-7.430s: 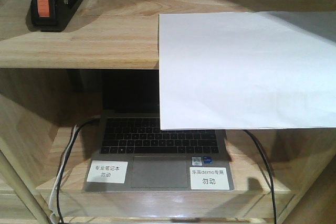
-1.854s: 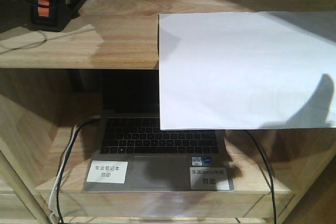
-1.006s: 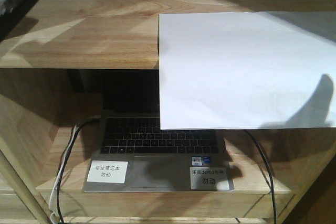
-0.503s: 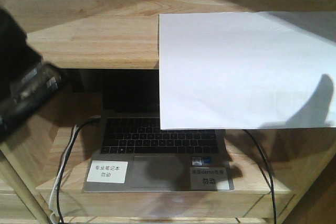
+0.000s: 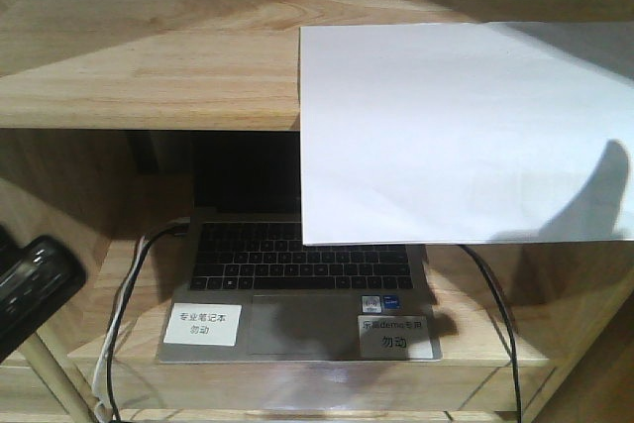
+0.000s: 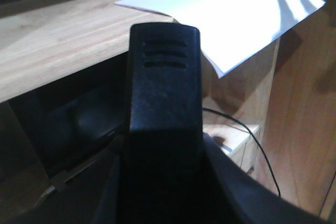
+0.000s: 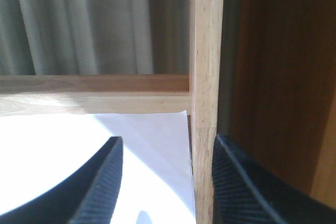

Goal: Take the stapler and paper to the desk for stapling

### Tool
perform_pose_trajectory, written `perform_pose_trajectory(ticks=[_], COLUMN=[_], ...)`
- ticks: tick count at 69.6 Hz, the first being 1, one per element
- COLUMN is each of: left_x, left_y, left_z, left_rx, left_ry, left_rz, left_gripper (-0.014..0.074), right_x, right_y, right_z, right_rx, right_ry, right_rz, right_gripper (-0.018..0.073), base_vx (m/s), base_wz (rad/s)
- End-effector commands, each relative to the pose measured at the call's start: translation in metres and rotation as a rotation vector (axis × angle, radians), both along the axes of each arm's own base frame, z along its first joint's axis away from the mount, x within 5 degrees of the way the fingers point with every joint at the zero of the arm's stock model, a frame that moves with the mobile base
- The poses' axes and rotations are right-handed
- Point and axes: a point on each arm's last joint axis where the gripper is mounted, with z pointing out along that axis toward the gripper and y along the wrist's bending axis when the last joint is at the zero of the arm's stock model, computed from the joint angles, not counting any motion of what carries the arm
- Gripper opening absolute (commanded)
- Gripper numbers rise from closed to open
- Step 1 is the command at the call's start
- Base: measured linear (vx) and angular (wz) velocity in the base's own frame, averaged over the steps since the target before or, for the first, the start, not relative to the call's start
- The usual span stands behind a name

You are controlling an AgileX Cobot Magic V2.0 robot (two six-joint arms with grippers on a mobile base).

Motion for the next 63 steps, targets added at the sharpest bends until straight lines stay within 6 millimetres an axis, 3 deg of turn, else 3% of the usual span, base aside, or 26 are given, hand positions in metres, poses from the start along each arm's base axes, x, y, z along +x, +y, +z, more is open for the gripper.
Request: perform_pose_trajectory(ticks=[1, 18, 63], left_x=[-0.009, -0.028, -0.028], left_y=[0.006, 0.016, 0.016], left_z=[0.013, -0.001, -0.001], left_rx=[-0.11, -0.123, -0.12], left_ry=[-0.107, -0.14, -0.137], left_rz=[0.012, 0.002, 0.0], left_gripper=[-0.0007, -0.0007, -0.0006], right_x=[0.001, 0.001, 0.001], right_y=[-0.001, -0.001, -0.001], right_z=[0.013, 0.013, 0.013], right_rx=[-0.002, -0.002, -0.002], right_ry=[-0.088, -0.088, -0.089], right_rz=[-0.013, -0.013, -0.013], right_gripper=[0.0363, 0.0363, 0.0363], base_vx=[0.0, 0.0, 0.0], base_wz=[0.0, 0.0, 0.0])
